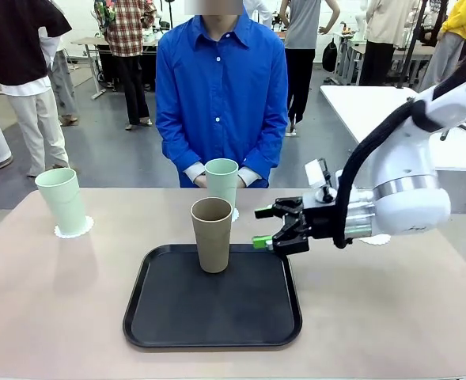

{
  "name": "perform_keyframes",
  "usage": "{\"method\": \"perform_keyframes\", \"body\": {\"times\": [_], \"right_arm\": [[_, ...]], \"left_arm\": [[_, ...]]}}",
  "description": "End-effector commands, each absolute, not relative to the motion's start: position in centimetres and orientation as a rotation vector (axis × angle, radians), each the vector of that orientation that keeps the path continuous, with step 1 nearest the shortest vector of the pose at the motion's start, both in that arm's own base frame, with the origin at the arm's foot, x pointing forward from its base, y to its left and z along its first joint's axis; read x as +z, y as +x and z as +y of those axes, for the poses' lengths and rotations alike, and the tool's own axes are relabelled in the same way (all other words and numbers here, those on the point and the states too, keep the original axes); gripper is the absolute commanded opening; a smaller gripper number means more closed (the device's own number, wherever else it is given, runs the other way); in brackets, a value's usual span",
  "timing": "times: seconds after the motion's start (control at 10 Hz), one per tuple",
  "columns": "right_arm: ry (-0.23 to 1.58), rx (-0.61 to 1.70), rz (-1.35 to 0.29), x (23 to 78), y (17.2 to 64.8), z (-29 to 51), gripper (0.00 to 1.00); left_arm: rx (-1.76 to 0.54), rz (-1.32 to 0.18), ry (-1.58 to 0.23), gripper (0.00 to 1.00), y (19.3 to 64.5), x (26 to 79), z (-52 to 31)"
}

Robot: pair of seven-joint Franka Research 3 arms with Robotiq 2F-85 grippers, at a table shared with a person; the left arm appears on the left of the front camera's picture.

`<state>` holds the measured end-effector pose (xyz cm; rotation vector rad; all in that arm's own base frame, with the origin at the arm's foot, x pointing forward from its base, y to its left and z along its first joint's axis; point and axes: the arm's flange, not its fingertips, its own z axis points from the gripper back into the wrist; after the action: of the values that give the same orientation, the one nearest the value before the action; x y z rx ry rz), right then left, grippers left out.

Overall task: Place coasters on the table and set cups on them.
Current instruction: Take one Reusable plastic cup from the Flat Tray and place it on a coaster set by the human.

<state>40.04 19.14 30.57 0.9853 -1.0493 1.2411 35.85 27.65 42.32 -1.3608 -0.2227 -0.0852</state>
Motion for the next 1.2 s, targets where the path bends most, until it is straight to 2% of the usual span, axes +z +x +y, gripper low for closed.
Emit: {"method": "perform_keyframes", "body": {"times": [0.0, 0.3, 1.1], "right_arm": [[0.995, 1.210, -1.025, 29.2, 41.6, 20.8, 1.00], [1.062, 1.197, -1.014, 27.8, 42.3, 21.4, 1.00], [1.041, 1.206, -0.991, 26.9, 42.6, 21.7, 1.00]], "left_arm": [[-0.078, -0.236, -1.362, 1.00, 35.9, 42.5, 27.7], [-0.078, -0.236, -1.362, 1.00, 35.9, 42.5, 27.7], [-0.078, -0.236, -1.362, 1.00, 35.9, 42.5, 27.7]]}}
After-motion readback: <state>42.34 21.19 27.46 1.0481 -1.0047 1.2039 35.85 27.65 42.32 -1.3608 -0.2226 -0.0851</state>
